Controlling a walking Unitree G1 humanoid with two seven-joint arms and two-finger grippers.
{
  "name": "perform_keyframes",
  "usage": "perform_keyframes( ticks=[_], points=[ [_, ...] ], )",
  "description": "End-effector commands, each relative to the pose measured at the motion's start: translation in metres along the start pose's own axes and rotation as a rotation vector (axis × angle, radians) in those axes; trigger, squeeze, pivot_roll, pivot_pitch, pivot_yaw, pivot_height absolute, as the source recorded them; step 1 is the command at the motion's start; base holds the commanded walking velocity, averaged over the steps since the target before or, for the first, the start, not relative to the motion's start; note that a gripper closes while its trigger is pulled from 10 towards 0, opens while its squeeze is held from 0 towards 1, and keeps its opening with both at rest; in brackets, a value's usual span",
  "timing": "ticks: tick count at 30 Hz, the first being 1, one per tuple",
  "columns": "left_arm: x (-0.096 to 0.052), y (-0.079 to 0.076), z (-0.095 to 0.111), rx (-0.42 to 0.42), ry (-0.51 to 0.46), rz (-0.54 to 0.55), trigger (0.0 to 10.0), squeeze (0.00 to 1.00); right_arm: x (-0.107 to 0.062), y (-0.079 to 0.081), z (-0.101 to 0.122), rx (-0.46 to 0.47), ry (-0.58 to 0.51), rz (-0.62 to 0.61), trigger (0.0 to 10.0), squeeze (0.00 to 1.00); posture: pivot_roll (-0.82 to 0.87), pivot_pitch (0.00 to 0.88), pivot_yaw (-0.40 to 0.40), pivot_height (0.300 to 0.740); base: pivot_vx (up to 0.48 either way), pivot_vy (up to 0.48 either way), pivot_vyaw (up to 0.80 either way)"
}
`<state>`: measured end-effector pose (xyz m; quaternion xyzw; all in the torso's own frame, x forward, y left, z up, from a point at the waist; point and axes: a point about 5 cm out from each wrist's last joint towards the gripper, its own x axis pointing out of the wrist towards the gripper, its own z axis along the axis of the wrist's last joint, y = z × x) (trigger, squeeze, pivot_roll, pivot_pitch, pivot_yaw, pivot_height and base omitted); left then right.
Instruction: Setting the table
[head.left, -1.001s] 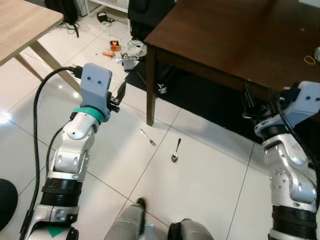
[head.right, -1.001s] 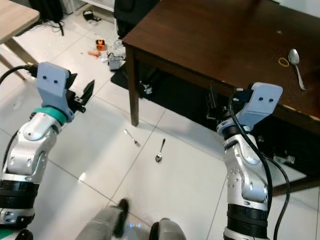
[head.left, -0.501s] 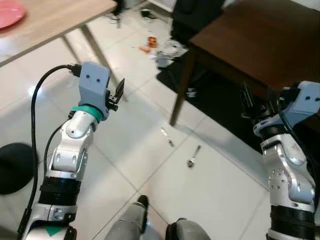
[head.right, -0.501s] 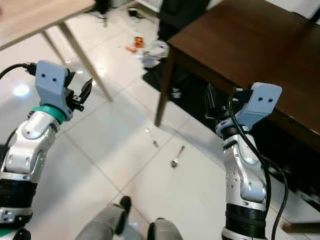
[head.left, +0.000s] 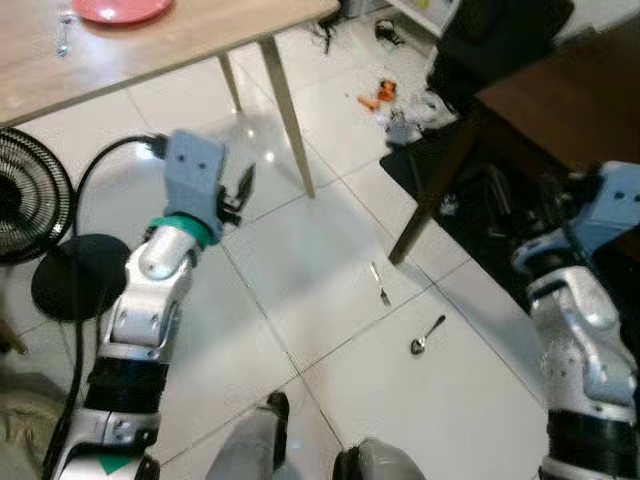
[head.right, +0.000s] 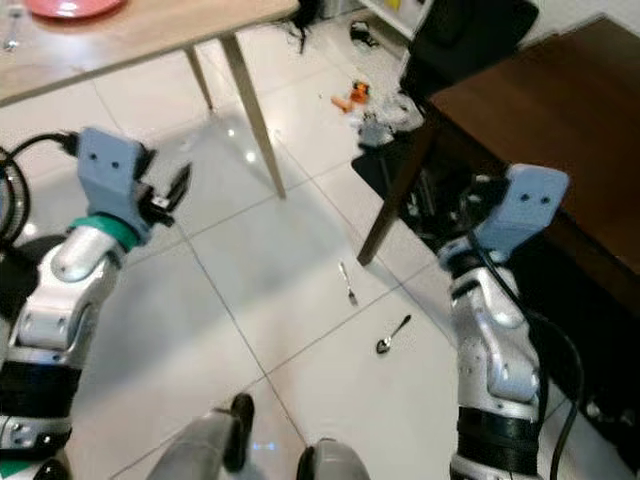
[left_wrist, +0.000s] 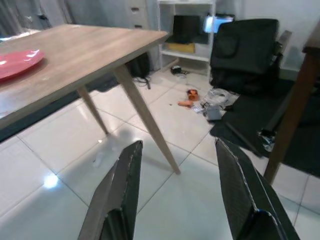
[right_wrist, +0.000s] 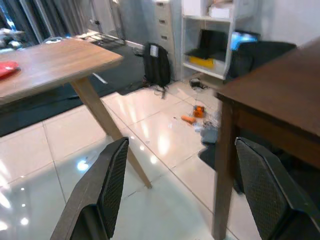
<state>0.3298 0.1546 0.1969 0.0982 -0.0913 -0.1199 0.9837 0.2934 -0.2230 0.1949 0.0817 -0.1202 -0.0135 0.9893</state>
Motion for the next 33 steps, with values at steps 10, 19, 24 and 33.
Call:
perform_keyframes(
  ticks=[10, 19, 24, 33],
  points=[
    [-0.0018, -0.0011, -0.0057, -0.004, 0.023, 0.009, 10.0, 0.0, -0.0018, -0.0025, -0.0058, -0.007, 0.027, -0.005, 10.0, 0.0, 0.12, 0.073, 0.003, 0.74, 0.0, 0.0, 0.79],
    [-0.0019, -0.0002, -0.0053, -0.011, 0.023, 0.022, 10.0, 0.0, -0.0018, -0.0011, -0.0064, -0.017, 0.028, 0.005, 10.0, 0.0, 0.12, 0.077, 0.0, 0.74, 0.0, 0.0, 0.79],
    [-0.0006, 0.0001, -0.0045, -0.014, 0.019, 0.03, 10.0, 0.0, -0.0009, -0.0017, -0.0057, -0.019, 0.026, 0.005, 10.0, 0.0, 0.12, 0.075, 0.0, 0.74, 0.0, 0.0, 0.79],
    [0.0016, 0.0018, -0.0035, -0.019, 0.016, 0.049, 10.0, 0.0, -0.0002, -0.0009, -0.0062, -0.023, 0.027, 0.012, 10.0, 0.0, 0.12, 0.07, 0.0, 0.74, 0.0, 0.0, 0.79]
  ],
)
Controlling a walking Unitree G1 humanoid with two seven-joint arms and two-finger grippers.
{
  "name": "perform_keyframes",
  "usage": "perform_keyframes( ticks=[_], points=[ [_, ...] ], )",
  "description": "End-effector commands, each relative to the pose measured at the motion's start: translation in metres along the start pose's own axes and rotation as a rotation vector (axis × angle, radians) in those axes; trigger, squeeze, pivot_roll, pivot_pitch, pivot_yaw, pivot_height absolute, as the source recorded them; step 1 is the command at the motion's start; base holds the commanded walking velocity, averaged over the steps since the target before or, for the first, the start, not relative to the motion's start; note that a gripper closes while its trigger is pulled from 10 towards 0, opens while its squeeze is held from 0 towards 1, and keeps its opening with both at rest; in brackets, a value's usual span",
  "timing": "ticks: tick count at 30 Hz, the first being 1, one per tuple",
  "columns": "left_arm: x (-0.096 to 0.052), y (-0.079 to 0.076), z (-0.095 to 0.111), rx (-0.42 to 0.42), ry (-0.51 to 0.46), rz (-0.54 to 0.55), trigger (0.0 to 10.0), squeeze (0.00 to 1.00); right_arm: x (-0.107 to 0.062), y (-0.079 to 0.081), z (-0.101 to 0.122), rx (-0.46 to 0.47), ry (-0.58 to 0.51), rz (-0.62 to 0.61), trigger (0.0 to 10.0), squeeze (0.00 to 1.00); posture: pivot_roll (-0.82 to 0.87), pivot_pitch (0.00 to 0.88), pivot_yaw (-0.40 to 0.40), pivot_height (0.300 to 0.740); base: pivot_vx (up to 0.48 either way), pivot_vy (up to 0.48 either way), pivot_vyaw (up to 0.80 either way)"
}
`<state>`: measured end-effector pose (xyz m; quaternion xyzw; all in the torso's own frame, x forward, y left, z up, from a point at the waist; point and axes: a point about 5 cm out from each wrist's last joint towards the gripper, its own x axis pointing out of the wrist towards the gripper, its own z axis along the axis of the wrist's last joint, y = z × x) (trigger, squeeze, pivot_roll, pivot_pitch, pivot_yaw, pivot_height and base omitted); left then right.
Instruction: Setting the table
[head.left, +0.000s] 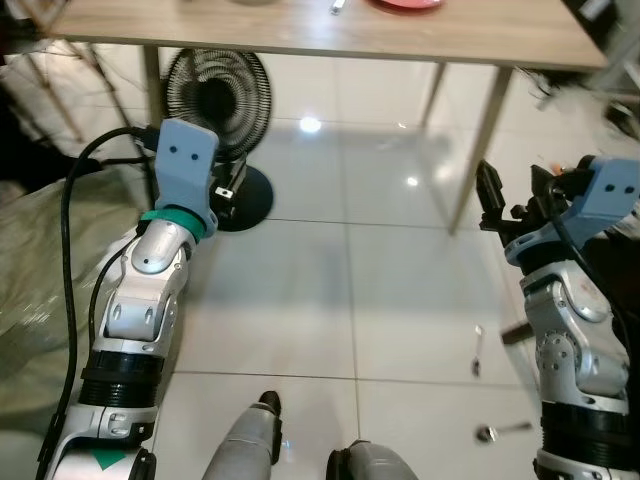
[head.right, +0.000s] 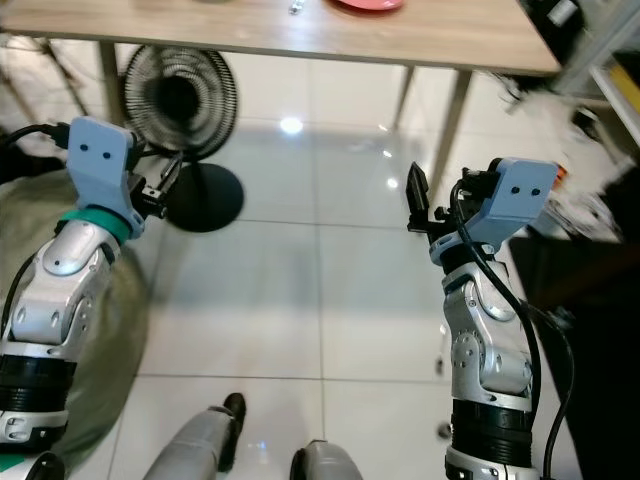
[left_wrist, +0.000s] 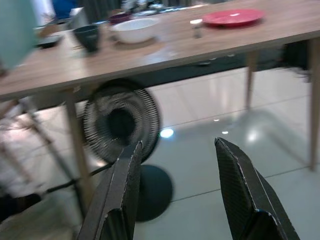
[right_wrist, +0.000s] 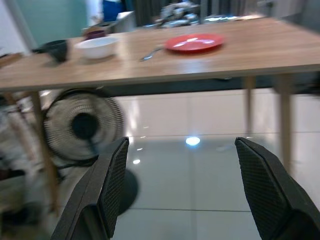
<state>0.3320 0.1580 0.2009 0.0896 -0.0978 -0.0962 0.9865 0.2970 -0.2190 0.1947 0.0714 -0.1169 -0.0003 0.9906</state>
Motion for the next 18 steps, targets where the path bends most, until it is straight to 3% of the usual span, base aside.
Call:
perform_keyframes(
  ticks=[1, 6, 8, 18],
  points=[
    [-0.001, -0.003, -0.006, -0.007, 0.025, -0.001, 10.0, 0.0, -0.004, -0.005, -0.005, -0.005, 0.018, -0.016, 10.0, 0.0, 0.12, 0.07, 0.0, 0.74, 0.0, 0.0, 0.77],
    [0.002, 0.0, -0.008, 0.002, 0.038, 0.031, 10.0, 0.0, -0.004, -0.003, -0.005, 0.004, 0.012, -0.007, 10.0, 0.0, 0.12, 0.069, 0.003, 0.74, 0.0, 0.0, 0.1],
    [0.004, 0.005, -0.011, 0.008, 0.067, 0.076, 10.0, 0.01, -0.004, -0.002, -0.004, 0.013, 0.003, -0.011, 10.0, 0.0, 0.12, 0.062, 0.009, 0.74, 0.476, 0.0, 0.0],
    [0.006, 0.006, -0.011, -0.004, 0.067, 0.082, 10.0, 0.01, -0.004, -0.005, -0.003, 0.017, -0.007, -0.033, 10.0, 0.0, 0.12, 0.056, 0.01, 0.74, 0.475, 0.0, 0.0]
  ],
)
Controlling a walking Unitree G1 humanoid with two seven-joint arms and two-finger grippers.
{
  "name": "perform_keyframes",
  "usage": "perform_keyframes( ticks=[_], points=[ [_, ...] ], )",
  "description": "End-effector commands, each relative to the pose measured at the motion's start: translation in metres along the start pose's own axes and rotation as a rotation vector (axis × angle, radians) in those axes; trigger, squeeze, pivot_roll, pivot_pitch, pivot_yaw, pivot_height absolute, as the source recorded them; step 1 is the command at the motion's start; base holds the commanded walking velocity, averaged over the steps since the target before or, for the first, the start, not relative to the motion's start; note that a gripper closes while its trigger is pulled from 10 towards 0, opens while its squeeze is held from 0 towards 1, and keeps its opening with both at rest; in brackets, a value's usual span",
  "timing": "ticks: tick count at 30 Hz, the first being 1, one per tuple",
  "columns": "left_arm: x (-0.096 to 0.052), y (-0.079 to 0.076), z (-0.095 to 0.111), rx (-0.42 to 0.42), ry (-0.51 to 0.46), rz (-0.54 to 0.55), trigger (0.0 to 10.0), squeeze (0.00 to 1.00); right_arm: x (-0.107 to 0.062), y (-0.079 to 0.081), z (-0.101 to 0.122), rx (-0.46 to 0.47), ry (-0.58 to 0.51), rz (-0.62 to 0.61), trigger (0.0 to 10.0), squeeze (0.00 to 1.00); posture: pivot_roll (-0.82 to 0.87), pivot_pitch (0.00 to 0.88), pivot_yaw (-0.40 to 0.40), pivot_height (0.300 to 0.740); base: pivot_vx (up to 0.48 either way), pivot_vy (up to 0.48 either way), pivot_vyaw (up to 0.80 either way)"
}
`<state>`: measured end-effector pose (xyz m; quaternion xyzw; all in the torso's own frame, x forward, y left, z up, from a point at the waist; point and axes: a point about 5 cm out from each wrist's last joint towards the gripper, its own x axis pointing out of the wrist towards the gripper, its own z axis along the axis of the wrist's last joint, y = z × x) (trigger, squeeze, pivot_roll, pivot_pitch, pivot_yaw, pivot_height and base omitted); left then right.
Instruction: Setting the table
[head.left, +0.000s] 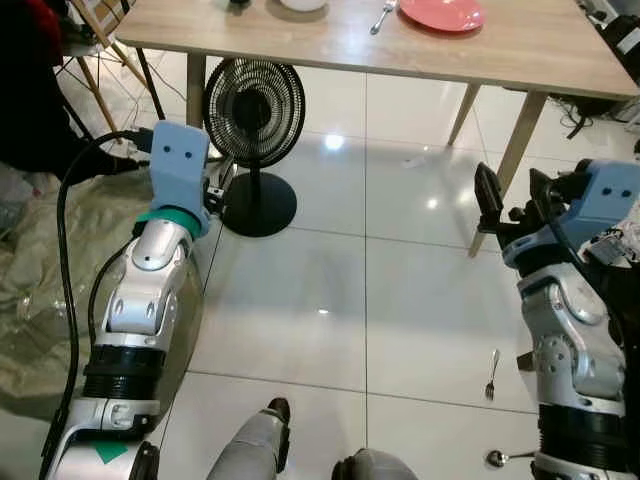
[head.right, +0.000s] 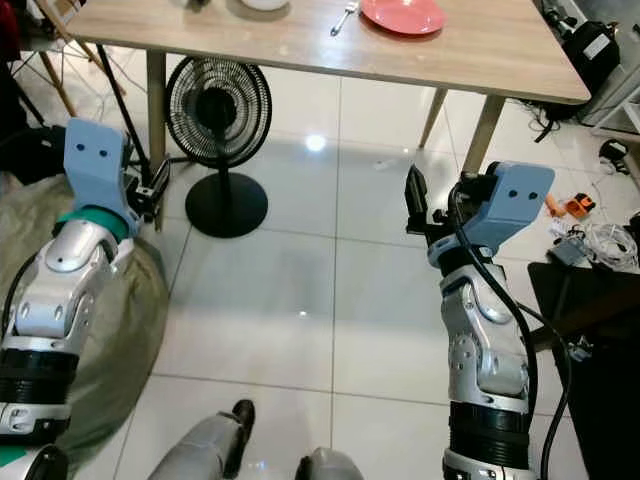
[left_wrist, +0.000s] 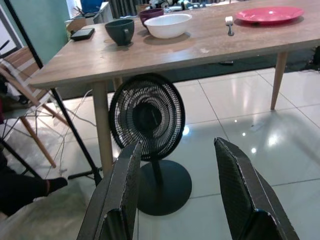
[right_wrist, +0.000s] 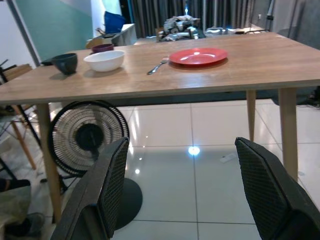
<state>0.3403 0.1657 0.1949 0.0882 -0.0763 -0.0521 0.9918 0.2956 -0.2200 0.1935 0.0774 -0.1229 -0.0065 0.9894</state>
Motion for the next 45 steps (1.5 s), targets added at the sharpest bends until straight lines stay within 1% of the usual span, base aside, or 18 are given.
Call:
perform_keyframes(
  ticks=[1, 26, 34, 45],
  points=[
    [0.0013, -0.0019, -0.0024, -0.005, 0.015, -0.003, 10.0, 0.01, -0.002, -0.0042, -0.0022, 0.005, 0.005, -0.02, 10.0, 0.0, 0.12, 0.056, 0.01, 0.74, 0.472, 0.0, 0.0],
    [0.0027, -0.0034, -0.0023, -0.001, 0.014, -0.005, 10.0, 0.0, -0.0012, -0.0061, -0.0016, 0.016, -0.003, -0.037, 10.0, 0.0, 0.13, 0.06, 0.011, 0.74, 0.479, 0.0, 0.0],
    [0.0028, -0.0039, -0.0025, -0.004, 0.017, -0.009, 10.0, 0.01, -0.0018, -0.0116, -0.0044, 0.024, 0.011, -0.071, 10.0, 0.0, 0.13, 0.063, 0.012, 0.74, 0.479, 0.0, 0.0],
    [0.0034, -0.0046, -0.0022, -0.006, 0.016, -0.015, 10.0, 0.01, -0.0017, -0.0134, -0.0048, 0.027, 0.017, -0.082, 10.0, 0.0, 0.13, 0.066, 0.014, 0.74, 0.479, 0.0, -0.78]
  ],
)
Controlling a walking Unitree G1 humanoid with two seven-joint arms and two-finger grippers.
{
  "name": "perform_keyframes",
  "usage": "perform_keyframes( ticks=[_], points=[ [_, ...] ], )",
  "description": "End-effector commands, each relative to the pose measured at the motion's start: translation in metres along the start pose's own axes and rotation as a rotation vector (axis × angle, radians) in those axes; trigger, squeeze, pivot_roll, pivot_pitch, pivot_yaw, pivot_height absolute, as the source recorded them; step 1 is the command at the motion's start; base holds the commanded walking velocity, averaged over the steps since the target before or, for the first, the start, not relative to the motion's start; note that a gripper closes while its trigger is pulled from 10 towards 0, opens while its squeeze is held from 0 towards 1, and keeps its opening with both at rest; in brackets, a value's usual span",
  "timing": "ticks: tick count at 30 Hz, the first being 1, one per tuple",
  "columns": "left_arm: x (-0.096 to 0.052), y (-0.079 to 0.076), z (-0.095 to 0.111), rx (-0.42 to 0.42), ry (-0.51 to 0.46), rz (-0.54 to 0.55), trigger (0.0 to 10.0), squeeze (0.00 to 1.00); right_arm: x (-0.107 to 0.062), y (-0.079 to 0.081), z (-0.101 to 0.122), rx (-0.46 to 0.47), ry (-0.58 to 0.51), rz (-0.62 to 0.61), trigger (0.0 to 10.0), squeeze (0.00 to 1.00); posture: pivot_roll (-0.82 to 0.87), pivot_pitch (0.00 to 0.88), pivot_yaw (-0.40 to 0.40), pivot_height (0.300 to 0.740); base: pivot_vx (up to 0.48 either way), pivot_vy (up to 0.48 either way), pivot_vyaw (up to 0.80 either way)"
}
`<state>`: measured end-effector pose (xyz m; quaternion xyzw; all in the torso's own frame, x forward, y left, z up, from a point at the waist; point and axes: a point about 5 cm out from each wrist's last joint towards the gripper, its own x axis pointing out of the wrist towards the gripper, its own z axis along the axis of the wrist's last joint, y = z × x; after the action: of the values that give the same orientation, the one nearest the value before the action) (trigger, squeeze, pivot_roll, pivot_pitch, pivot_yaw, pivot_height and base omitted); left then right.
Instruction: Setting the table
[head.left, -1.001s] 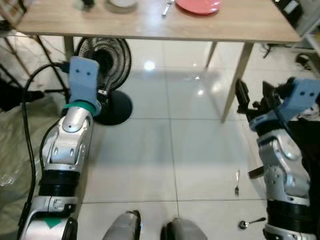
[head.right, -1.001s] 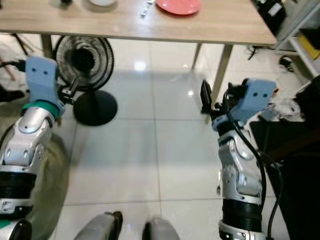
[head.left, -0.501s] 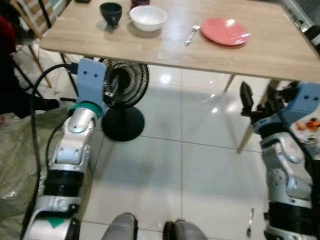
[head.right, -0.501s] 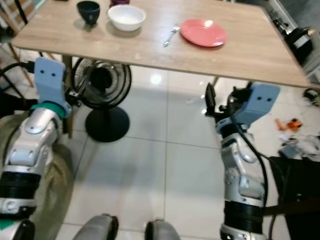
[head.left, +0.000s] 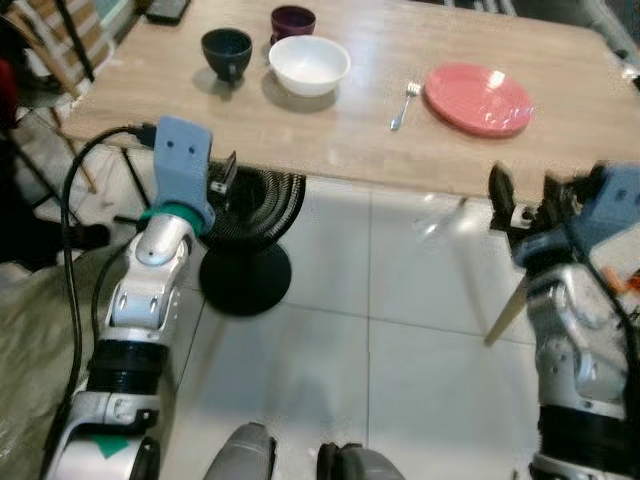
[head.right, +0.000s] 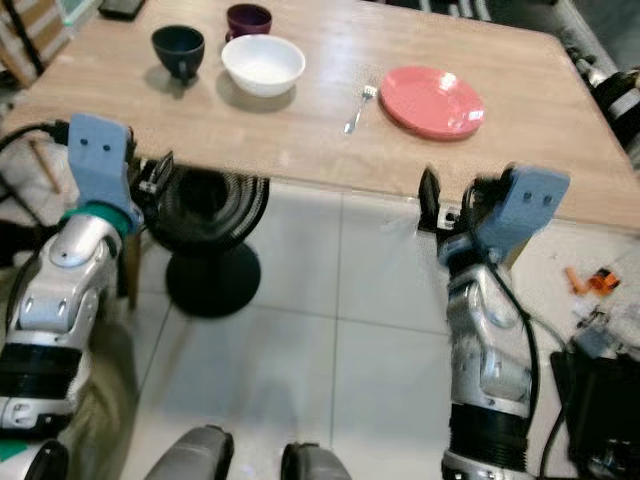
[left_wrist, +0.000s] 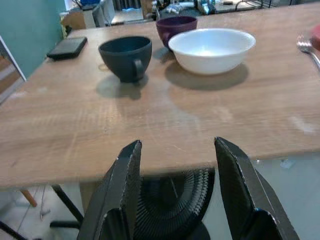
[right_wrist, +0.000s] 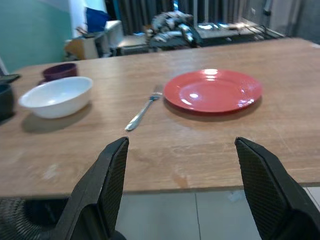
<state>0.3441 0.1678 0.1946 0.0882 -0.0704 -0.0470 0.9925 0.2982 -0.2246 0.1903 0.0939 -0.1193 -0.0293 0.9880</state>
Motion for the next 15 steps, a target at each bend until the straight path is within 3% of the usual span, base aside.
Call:
perform_keyframes(
  ticks=[1, 4, 15],
  points=[
    [-0.0001, -0.0071, -0.0008, -0.006, 0.004, -0.025, 10.0, 0.0, -0.003, -0.0091, -0.0016, -0.003, 0.014, -0.035, 10.0, 0.0, 0.13, 0.066, 0.014, 0.74, 0.48, 0.0, -0.8],
    [0.0, -0.0073, -0.0007, -0.006, 0.004, -0.026, 10.0, 0.0, -0.0026, -0.0104, -0.0015, -0.008, 0.016, -0.043, 10.0, 0.0, 0.13, 0.066, 0.013, 0.74, 0.48, 0.0, -0.8],
    [0.0001, -0.0075, -0.0006, -0.004, 0.003, -0.028, 10.0, 0.0, -0.0015, -0.0139, -0.0015, -0.025, 0.017, -0.072, 10.0, 0.0, 0.13, 0.066, 0.013, 0.74, 0.48, 0.0, 0.0]
  ],
)
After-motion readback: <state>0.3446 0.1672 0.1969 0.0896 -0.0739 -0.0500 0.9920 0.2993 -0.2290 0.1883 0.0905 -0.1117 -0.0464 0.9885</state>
